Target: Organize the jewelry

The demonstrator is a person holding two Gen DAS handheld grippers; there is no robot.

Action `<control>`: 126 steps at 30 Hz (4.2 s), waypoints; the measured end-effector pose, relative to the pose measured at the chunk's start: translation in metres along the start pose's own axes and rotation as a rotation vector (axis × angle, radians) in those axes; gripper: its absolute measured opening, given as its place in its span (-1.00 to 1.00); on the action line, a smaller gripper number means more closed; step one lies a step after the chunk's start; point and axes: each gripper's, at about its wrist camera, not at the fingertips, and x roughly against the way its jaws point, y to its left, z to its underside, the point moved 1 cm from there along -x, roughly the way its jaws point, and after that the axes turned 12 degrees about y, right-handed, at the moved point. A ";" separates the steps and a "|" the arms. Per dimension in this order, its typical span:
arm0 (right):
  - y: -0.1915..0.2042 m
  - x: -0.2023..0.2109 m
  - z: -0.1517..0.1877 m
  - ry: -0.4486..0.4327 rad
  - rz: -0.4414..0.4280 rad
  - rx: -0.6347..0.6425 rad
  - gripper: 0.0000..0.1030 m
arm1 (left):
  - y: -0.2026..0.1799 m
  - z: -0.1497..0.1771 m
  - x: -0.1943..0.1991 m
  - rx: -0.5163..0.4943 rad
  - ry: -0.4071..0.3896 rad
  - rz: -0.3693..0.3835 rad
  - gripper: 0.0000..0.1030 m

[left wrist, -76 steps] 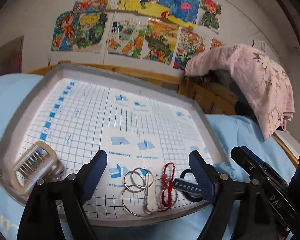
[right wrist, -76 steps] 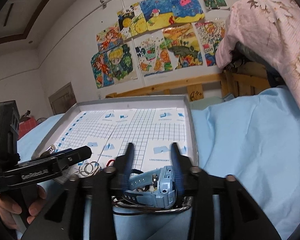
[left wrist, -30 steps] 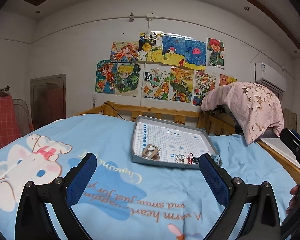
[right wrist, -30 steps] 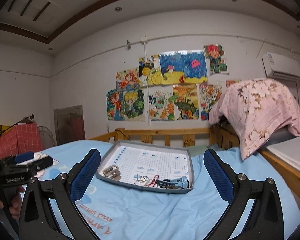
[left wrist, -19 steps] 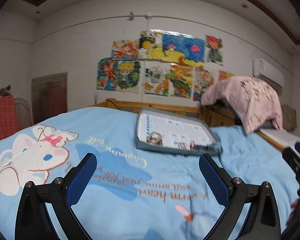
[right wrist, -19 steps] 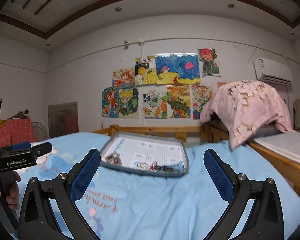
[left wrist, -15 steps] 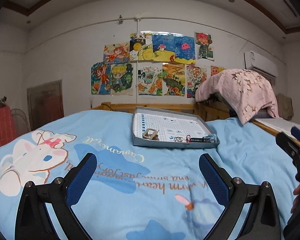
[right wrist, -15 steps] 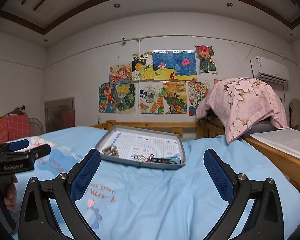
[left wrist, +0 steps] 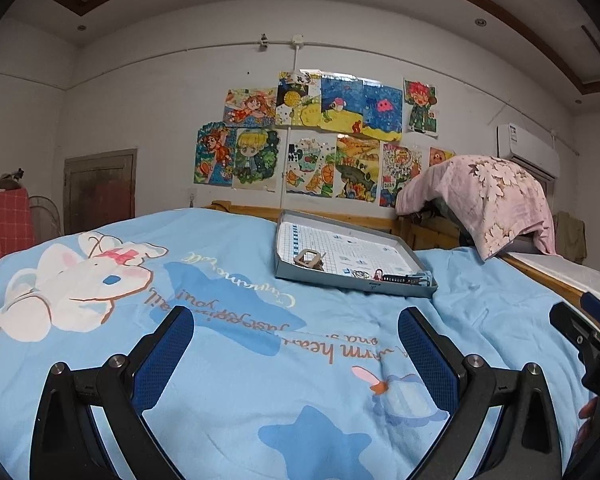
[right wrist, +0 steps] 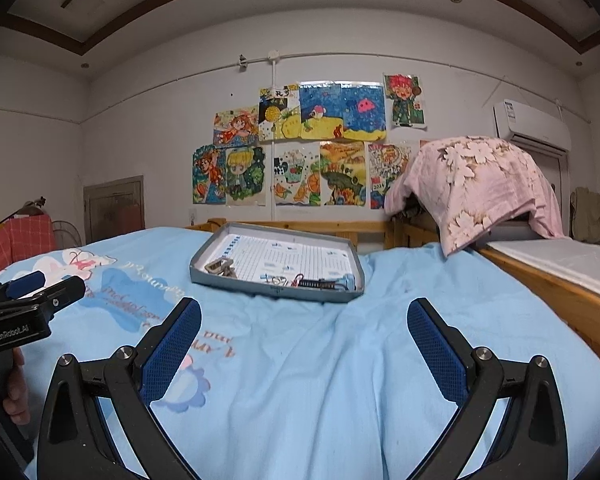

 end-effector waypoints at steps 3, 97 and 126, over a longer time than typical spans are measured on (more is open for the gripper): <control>-0.003 0.003 0.007 0.006 0.001 -0.005 0.97 | 0.001 0.004 0.003 0.008 -0.004 -0.002 1.00; 0.010 -0.003 0.023 0.046 -0.017 0.011 0.97 | 0.007 0.019 -0.003 -0.025 -0.004 -0.035 1.00; 0.011 -0.005 0.024 0.061 -0.013 0.010 0.97 | 0.009 0.018 -0.007 -0.033 0.015 -0.085 1.00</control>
